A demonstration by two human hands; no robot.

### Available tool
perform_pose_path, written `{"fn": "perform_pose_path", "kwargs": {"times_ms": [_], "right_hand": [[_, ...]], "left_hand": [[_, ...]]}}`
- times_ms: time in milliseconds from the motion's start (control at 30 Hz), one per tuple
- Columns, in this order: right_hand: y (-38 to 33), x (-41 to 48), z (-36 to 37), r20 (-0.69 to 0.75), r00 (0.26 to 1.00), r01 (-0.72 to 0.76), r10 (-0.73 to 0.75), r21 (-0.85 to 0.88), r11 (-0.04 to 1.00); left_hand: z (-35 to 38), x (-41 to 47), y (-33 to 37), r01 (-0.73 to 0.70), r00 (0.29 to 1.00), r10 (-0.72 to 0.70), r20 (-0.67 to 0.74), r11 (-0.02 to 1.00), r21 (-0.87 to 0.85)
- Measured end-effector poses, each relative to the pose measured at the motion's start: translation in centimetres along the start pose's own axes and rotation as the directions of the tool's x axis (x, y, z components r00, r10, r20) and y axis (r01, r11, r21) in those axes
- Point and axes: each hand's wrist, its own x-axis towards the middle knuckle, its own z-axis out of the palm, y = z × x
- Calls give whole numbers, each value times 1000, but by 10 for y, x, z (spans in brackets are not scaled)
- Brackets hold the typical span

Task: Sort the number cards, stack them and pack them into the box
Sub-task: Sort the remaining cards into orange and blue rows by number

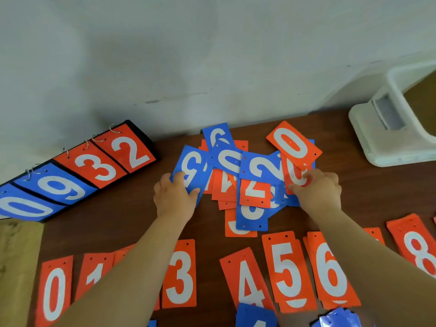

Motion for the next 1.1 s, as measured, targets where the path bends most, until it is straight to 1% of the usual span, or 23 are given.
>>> {"fn": "perform_pose_path", "kwargs": {"times_ms": [67,133,300,367,433,533,667,767,833,900,967,1033,1067,1100], "right_hand": [[-4,6,-2,42,995,-91,89,64,994],[-5,7,-5,70,988,-145,137,125,981],[12,3,-18,38,990,-139,134,334,932],[20,0,-24,30,985,-169,170,383,908],[27,-5,-30,15,980,-188,198,396,899],[42,-10,-38,-2,975,-207,223,362,909],[59,-21,-49,-1,974,-216,228,327,920],[71,-36,-59,4,973,-219,233,355,909],[82,-48,-65,14,973,-218,232,402,890],[92,-65,-74,23,970,-220,242,504,835],[101,-90,-87,23,971,-201,239,621,758],[105,-124,-101,57,978,-175,202,751,637],[106,-144,-107,79,984,-157,158,801,577],[108,-163,-112,92,990,-133,103,828,545]], "left_hand": [[1,5,1,25,1000,-25,-16,999,-27],[3,5,-2,50,998,-53,-46,996,-69],[4,-5,-6,60,987,-63,-147,998,-22],[2,-10,-4,48,987,-51,-155,999,-23],[0,-17,-2,19,989,-26,-142,999,-51],[-7,-28,2,7,991,-34,-127,978,-208],[-22,-53,7,7,982,-81,-171,917,-399],[-32,-79,13,28,978,-134,-159,841,-541],[-36,-100,18,57,983,-157,-100,766,-640],[-37,-125,23,77,988,-148,-34,680,-729],[-40,-153,31,122,989,-139,44,620,-775],[-45,-186,43,149,988,-111,103,590,-793],[-48,-203,50,147,989,-84,121,583,-799],[-51,-221,59,142,989,-55,136,582,-801]]}}
